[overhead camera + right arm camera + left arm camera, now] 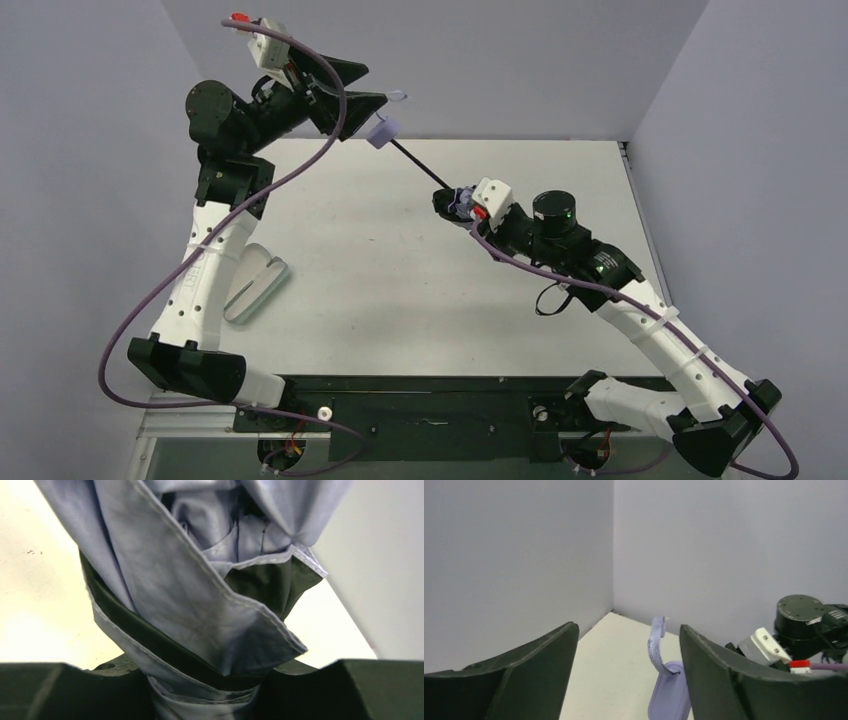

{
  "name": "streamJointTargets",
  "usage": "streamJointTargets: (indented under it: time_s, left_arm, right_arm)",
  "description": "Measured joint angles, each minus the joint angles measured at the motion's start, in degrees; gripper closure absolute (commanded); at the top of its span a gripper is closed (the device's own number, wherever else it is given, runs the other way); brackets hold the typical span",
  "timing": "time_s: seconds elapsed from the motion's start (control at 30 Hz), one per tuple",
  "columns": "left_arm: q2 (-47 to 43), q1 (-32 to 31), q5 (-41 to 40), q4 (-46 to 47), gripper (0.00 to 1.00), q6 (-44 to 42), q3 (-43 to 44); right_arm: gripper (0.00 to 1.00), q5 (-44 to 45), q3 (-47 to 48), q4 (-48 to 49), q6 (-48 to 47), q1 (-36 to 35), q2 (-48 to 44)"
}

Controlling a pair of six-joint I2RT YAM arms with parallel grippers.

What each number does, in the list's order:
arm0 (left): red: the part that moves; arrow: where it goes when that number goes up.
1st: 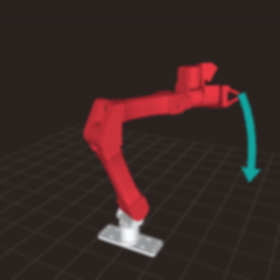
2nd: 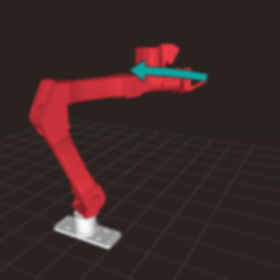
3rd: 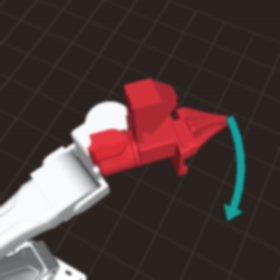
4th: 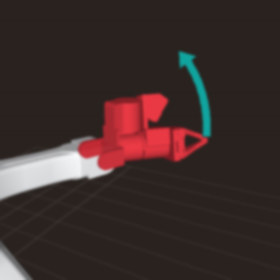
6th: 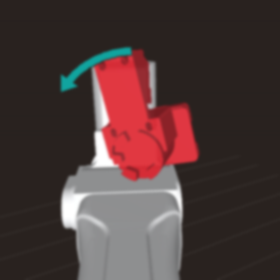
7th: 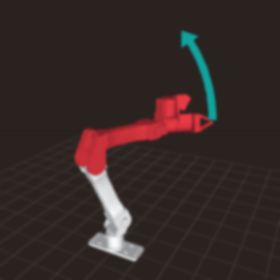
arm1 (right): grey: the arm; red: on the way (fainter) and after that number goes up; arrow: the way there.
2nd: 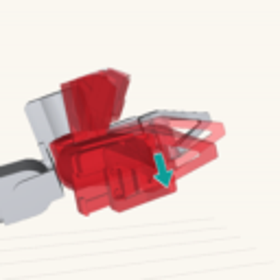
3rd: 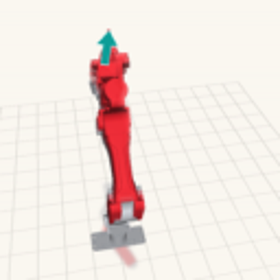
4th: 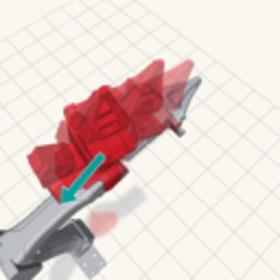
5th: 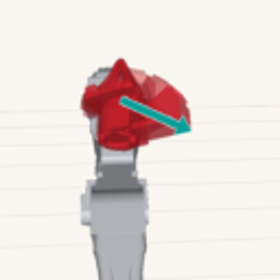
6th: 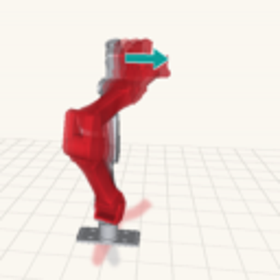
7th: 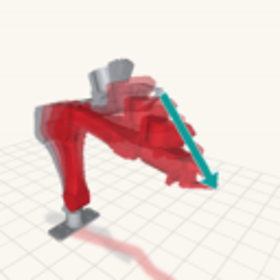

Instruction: Open the umbrella

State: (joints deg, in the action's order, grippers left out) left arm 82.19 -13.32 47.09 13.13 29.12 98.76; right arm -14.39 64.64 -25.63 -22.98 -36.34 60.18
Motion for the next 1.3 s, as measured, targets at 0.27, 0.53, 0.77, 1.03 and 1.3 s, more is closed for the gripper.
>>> streamJointTargets:
  time_s: [0.27,0.53,0.77,1.03,1.3]
  left_arm:
    - [-4.4,0.3,-2.0,-16.8,0.1,-37.6,-3.9]
    - [-10.5,-3.3,-5.3,-39.2,0.17,-81.6,-6.4]
    - [-12.1,-16.5,-15.4,-49.9,0.27,-104.5,-14.1]
    - [-9.9,-25.3,-30.4,-50.9,0.41,-113.1,-17.1]
    - [-7.3,-28.3,-43.6,-48.2,0.63,-118.0,-22.4]
  right_arm:
    - [1.0,-1.4,2.3,-6.9,0.8,2.0,1.9]
    - [1.0,-3.1,9.3,-19.3,-0.2,3.8,7.1]
    - [1.0,-5.8,14.7,-28.5,-1.0,4.1,11.8]
    - [1.0,-6.9,15.8,-33.9,-2.6,3.4,12.8]
    - [1.0,-5.2,15.8,-38.2,-4.6,1.6,12.9]
